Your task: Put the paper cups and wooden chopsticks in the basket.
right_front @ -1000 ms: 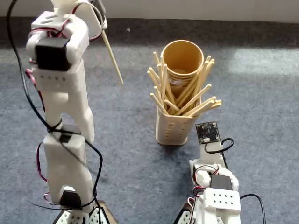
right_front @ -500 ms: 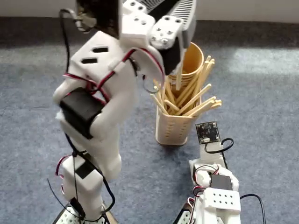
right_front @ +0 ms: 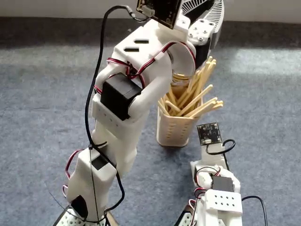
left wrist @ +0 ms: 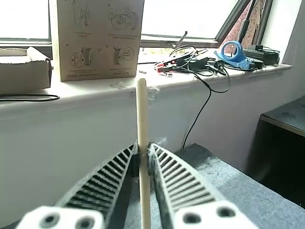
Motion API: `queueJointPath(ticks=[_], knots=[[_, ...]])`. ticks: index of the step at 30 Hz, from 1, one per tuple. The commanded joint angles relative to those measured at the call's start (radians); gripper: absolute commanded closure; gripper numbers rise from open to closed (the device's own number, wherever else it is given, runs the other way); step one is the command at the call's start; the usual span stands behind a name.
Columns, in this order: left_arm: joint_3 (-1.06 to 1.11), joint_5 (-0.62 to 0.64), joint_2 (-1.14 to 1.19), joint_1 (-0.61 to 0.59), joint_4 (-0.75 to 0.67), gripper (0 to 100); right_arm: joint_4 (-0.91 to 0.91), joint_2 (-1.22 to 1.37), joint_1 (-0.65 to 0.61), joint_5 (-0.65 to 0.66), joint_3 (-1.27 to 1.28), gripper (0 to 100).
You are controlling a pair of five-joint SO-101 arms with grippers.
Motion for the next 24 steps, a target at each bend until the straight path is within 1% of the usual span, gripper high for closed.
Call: queueJointPath(ticks=[1, 2, 9, 12, 15, 16, 20, 24], knots=[[-0.051, -0.028, -0.01, 0.004, 0.063, 81, -0.01, -0.002, -0.008, 0.012, 0.068, 79.6], [-0.051, -0.029, -0.008, 0.004, 0.078, 80, -0.01, -0.002, -0.008, 0.012, 0.068, 79.6], [-0.054, -0.032, -0.015, -0.044, 0.107, 82, -0.01, -0.002, -0.008, 0.012, 0.068, 79.6], [-0.053, -0.032, -0.074, -0.085, 0.17, 82, -0.01, -0.002, -0.008, 0.012, 0.068, 79.6], [-0.053, -0.035, -0.157, -0.117, 0.278, 82, -0.012, -0.002, -0.008, 0.012, 0.068, 79.6], [-0.053, -0.049, -0.189, -0.125, 0.316, 82, -0.012, -0.002, -0.008, 0.012, 0.068, 79.6], [-0.053, -0.189, -0.283, -0.14, 0.445, 82, -0.012, -0.002, -0.013, 0.012, 0.068, 79.6], [-0.051, -0.196, -0.248, -0.134, 0.394, 82, -0.012, -0.002, -0.013, 0.012, 0.068, 79.6]])
